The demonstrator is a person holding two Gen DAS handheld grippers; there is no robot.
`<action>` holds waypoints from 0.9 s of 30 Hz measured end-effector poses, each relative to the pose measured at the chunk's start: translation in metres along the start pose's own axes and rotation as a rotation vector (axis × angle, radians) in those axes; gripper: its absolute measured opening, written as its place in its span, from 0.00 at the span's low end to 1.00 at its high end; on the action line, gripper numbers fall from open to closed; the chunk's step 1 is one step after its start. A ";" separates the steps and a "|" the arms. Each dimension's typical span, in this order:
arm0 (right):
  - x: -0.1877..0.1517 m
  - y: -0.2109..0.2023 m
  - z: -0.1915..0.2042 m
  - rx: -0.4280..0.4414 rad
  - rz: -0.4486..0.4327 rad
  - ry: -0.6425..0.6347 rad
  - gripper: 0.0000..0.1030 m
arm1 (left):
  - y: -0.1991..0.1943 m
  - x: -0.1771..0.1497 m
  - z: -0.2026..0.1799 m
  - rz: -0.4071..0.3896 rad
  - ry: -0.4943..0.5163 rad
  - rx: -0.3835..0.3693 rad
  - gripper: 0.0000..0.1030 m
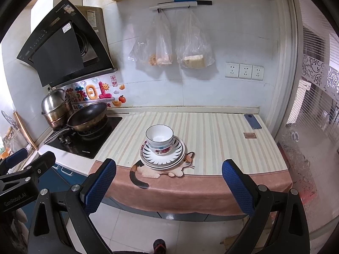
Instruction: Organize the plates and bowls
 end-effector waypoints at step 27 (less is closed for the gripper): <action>0.002 0.008 -0.009 -0.002 0.005 -0.001 0.99 | 0.003 -0.003 -0.018 0.006 0.006 0.003 1.00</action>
Point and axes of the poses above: each gripper's, at about its wrist camera, not at the fingertips, and y roughly the way its jaws point, z to its left, x to its top, the point moved 4 cm from there along y, roughly the way its jaws point, and after that the axes turned 6 degrees about -y, right-handed, at the moved point
